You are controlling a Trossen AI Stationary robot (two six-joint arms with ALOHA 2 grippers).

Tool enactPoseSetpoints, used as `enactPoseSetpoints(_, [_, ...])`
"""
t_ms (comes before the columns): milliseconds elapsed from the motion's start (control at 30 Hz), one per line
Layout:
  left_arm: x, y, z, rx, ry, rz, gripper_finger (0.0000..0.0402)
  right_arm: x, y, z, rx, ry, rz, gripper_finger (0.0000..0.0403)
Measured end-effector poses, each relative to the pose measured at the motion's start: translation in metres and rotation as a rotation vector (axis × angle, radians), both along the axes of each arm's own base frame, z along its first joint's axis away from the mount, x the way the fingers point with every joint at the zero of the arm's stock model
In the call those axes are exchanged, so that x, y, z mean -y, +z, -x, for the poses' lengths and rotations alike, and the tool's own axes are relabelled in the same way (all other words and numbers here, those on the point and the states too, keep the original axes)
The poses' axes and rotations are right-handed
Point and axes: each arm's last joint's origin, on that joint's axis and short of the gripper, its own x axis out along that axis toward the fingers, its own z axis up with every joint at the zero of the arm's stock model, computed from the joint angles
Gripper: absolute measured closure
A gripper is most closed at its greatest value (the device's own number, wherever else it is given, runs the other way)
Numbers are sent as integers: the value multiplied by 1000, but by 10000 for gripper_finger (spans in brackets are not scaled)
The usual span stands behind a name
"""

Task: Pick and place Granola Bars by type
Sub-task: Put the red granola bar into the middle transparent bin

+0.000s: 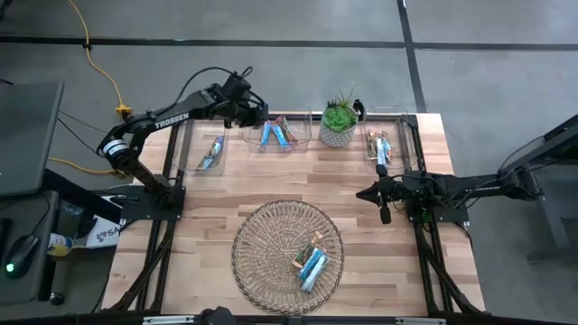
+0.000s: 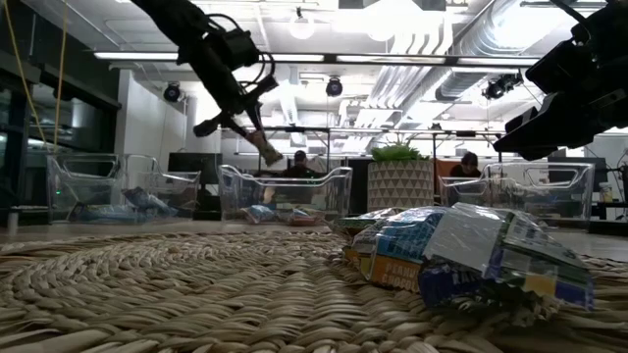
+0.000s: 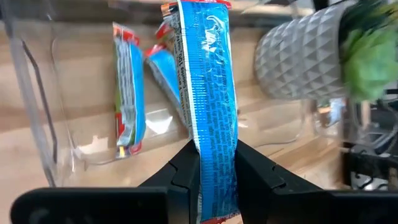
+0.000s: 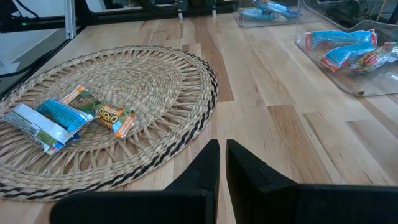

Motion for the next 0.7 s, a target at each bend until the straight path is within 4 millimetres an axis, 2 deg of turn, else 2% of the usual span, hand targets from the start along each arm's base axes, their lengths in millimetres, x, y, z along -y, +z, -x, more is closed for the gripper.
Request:
enactPoseSetpoints(233, [1, -23, -11, -16, 35, 29, 329, 0, 0, 0, 0, 0, 0, 391])
enactPoseSetpoints(700, [-19, -67, -34, -23, 79, 62, 329, 0, 0, 0, 0, 0, 0, 391])
